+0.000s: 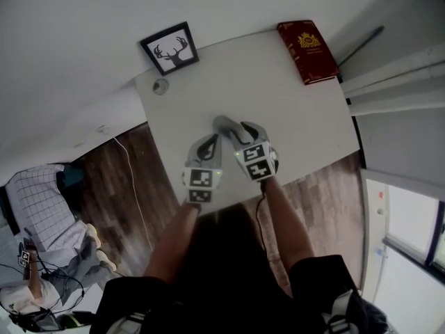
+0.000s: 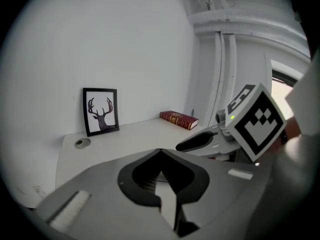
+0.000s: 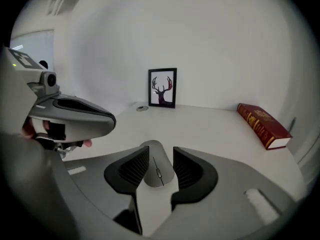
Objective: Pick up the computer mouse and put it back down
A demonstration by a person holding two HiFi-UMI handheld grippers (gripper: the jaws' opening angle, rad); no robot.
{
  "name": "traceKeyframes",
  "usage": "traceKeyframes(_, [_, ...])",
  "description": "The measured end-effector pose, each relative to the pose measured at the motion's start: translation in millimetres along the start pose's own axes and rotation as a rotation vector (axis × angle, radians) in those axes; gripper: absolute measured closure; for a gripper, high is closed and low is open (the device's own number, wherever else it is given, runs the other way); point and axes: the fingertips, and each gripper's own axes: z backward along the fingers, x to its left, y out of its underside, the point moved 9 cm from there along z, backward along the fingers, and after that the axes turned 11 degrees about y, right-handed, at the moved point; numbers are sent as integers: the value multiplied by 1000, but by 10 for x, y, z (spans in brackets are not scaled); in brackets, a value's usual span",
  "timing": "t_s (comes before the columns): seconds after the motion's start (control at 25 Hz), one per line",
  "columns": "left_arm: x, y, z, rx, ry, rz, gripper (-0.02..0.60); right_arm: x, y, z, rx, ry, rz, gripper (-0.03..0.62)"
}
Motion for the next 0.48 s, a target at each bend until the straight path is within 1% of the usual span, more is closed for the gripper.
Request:
traceKeyframes(0.04, [4,5,2,2,2,-5,581,-5,12,-53,14,-15,-6,424])
traceKeyframes(0.12, [22,7,14,0,5,-4,581,-20,31,-148,42,-47,-24,386])
traceKeyframes(0.2, [45,10,27,-4,5,4,581,-46,46,-225,65,-69,-40,371])
traceKeyframes(0.32, [70,25,41,-7,4,18,581,-79,83,-358,104,-106,-58,359])
traceKeyframes(0.48, [71,52,57,-5,8,22,581,-113,115,-527,142,-165,-44,339])
